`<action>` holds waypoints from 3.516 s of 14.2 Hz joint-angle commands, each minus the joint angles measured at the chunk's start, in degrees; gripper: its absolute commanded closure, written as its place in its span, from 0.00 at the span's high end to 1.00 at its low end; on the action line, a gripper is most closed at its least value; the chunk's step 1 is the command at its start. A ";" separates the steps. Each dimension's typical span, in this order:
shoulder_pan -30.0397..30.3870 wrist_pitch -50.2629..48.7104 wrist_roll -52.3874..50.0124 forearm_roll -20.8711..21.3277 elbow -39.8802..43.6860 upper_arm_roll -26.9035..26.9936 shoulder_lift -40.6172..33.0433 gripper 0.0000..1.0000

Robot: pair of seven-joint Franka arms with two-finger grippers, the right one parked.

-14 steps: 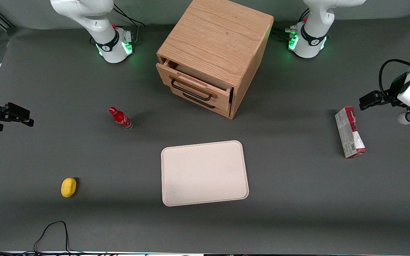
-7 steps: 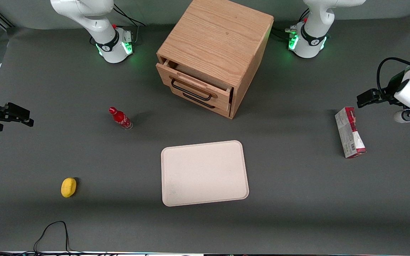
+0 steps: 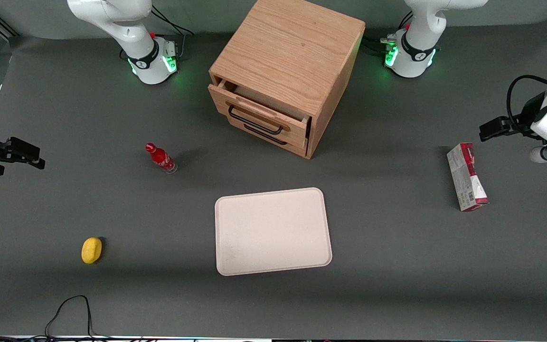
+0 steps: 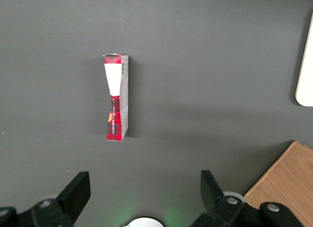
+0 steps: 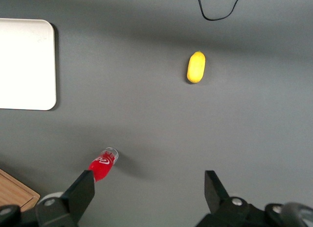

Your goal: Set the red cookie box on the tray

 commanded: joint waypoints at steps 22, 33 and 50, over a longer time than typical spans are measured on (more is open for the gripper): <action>10.67 43.95 9.26 -0.14 -28.83 0.33 15.99 0.99; 10.50 44.94 10.22 -0.05 -29.37 0.33 16.70 0.00; 1.36 -12.10 5.22 -0.32 17.72 -2.55 11.24 0.00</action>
